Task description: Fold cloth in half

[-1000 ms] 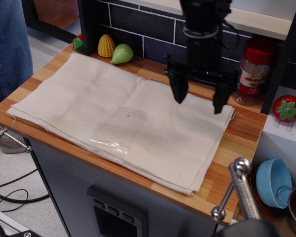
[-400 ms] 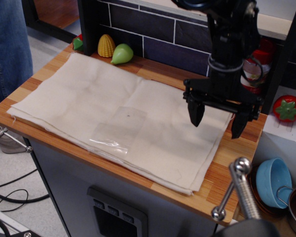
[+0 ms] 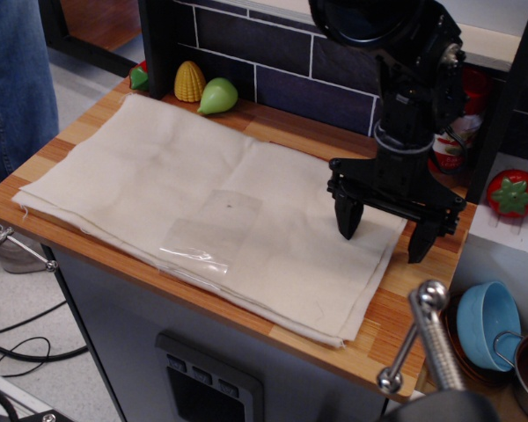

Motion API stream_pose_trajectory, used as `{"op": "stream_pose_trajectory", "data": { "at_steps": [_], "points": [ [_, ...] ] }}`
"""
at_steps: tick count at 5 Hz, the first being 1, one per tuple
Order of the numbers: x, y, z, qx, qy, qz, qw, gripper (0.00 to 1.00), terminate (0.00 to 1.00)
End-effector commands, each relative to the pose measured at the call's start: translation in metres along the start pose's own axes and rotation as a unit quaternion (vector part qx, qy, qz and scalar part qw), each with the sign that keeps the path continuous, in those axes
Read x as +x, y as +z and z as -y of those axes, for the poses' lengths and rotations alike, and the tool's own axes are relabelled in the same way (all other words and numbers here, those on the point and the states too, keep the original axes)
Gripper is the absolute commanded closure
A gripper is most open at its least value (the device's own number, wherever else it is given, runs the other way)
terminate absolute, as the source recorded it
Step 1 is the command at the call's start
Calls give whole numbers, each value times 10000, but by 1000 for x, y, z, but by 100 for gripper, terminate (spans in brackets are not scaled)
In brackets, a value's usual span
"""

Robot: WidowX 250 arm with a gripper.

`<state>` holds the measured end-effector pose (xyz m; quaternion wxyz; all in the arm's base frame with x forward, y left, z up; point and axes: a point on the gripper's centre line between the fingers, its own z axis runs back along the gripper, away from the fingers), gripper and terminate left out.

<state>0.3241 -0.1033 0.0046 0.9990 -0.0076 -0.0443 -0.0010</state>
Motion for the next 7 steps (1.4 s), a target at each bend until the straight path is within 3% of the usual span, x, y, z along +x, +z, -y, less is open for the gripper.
{"op": "stream_pose_trajectory", "data": {
  "at_steps": [1, 3, 4, 6, 7],
  "points": [
    [2, -5, -1, 36, 5, 232, 9997, 100, 0],
    [0, -16, -8, 213, 3, 256, 9994, 100, 0],
    [1, 0, -8, 119, 22, 355, 9993, 100, 0],
    [13, 71, -27, -466, 138, 316, 9983, 100, 0],
    [16, 101, -61, -669, 161, 278, 9972, 100, 0]
  ]
}}
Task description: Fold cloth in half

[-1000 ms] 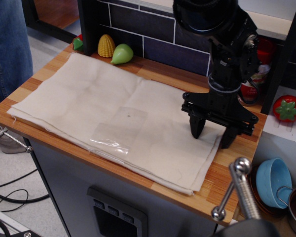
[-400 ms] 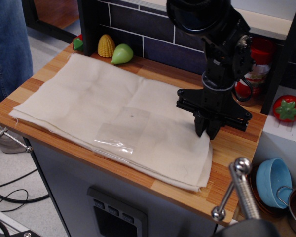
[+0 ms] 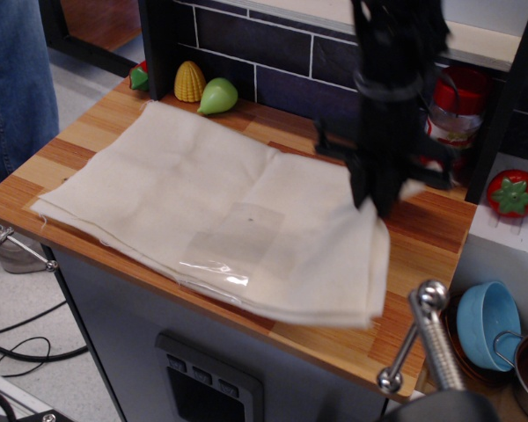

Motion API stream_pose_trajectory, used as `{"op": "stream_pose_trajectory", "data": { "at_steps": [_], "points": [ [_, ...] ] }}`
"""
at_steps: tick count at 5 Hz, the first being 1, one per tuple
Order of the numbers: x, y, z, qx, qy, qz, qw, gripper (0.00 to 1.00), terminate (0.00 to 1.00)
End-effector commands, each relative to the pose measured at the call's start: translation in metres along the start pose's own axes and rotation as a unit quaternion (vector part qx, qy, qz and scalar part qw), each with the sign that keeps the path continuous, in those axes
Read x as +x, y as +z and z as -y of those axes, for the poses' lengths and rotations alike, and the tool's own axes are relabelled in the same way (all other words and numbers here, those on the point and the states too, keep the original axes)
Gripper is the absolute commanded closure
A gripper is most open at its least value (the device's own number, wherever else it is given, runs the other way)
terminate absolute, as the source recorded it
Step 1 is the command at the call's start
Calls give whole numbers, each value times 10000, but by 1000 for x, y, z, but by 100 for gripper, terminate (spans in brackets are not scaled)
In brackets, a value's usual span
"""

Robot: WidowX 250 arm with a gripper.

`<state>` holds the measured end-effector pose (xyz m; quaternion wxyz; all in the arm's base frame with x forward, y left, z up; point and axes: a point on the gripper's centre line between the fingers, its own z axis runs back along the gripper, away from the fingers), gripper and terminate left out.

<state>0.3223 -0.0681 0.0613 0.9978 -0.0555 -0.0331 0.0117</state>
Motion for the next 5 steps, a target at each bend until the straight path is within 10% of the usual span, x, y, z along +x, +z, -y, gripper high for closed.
{"op": "stream_pose_trajectory", "data": {
  "at_steps": [1, 4, 5],
  "points": [
    [11, 71, -59, -401, -142, 115, 9990, 100, 0],
    [8, 89, -176, -118, -412, -544, 9976, 100, 0],
    [11, 65, -208, 596, -215, -548, 9965, 100, 100]
  ]
}}
